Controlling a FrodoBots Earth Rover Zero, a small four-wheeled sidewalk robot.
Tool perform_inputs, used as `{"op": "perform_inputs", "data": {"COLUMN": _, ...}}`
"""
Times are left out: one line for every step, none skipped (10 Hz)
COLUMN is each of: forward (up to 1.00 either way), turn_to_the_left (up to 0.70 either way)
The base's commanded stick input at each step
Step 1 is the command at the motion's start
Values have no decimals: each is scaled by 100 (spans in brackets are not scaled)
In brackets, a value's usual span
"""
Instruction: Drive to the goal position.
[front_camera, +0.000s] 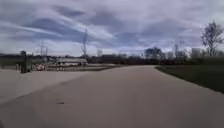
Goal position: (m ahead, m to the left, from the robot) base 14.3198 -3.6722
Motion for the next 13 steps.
{"op": "perform_inputs", "data": {"forward": 100, "turn_to_the_left": -37}}
{"op": "perform_inputs", "data": {"forward": 100, "turn_to_the_left": -40}}
{"op": "perform_inputs", "data": {"forward": 100, "turn_to_the_left": -40}}
{"op": "perform_inputs", "data": {"forward": 100, "turn_to_the_left": -40}}
{"op": "perform_inputs", "data": {"forward": 100, "turn_to_the_left": -40}}
{"op": "perform_inputs", "data": {"forward": 100, "turn_to_the_left": -32}}
{"op": "perform_inputs", "data": {"forward": 100, "turn_to_the_left": 0}}
{"op": "perform_inputs", "data": {"forward": 100, "turn_to_the_left": 0}}
{"op": "perform_inputs", "data": {"forward": 100, "turn_to_the_left": 0}}
{"op": "perform_inputs", "data": {"forward": 100, "turn_to_the_left": 0}}
{"op": "perform_inputs", "data": {"forward": 100, "turn_to_the_left": 0}}
{"op": "perform_inputs", "data": {"forward": 100, "turn_to_the_left": 0}}
{"op": "perform_inputs", "data": {"forward": 100, "turn_to_the_left": 0}}
